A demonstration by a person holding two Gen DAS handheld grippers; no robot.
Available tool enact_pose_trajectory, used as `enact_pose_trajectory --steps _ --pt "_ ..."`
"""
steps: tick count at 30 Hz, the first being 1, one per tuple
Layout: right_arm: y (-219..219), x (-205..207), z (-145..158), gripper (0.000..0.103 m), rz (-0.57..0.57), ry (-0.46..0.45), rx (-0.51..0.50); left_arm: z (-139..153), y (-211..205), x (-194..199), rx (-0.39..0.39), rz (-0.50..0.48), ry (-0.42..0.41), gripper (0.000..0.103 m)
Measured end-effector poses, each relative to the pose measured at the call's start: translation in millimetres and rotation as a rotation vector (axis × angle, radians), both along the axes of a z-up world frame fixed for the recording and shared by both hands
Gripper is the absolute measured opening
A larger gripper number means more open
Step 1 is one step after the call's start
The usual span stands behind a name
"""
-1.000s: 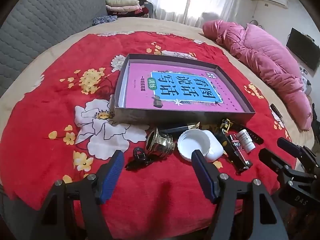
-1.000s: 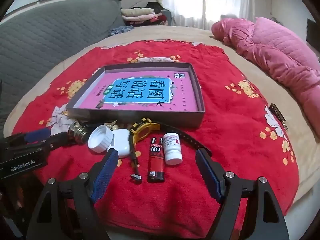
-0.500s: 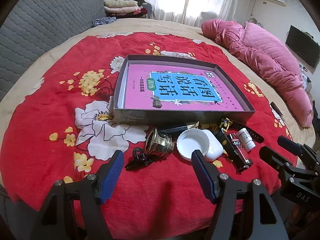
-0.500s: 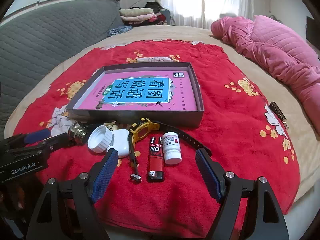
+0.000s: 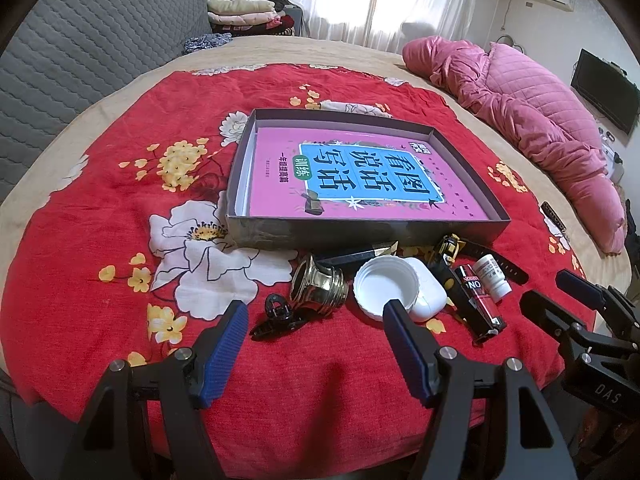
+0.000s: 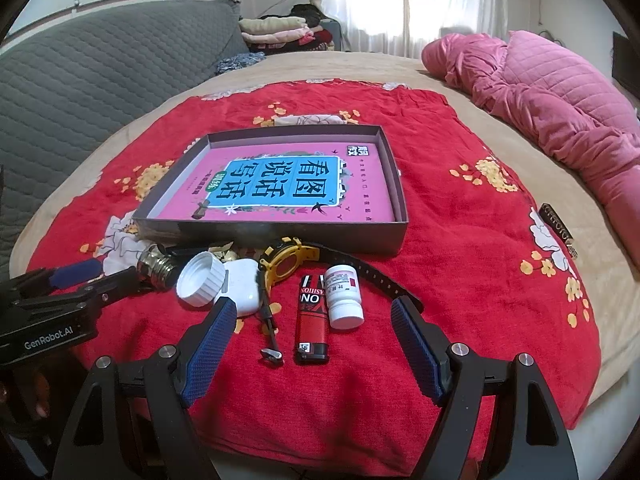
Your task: Organize rigid objects
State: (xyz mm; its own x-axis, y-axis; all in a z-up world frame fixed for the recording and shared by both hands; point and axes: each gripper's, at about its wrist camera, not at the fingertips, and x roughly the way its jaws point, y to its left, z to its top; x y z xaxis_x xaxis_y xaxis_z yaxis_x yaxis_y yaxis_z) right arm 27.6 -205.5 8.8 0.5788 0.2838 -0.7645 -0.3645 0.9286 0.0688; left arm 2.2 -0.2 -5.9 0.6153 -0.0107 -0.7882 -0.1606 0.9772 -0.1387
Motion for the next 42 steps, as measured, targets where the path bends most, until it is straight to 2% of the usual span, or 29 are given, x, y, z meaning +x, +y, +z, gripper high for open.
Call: enact_pose_trajectory --steps 42 --pt "-1.3 -0.1 -0.1 0.08 -0.003 0.001 0.004 -4.1 1.4 1.4 0.006 -0.005 0.019 0.069"
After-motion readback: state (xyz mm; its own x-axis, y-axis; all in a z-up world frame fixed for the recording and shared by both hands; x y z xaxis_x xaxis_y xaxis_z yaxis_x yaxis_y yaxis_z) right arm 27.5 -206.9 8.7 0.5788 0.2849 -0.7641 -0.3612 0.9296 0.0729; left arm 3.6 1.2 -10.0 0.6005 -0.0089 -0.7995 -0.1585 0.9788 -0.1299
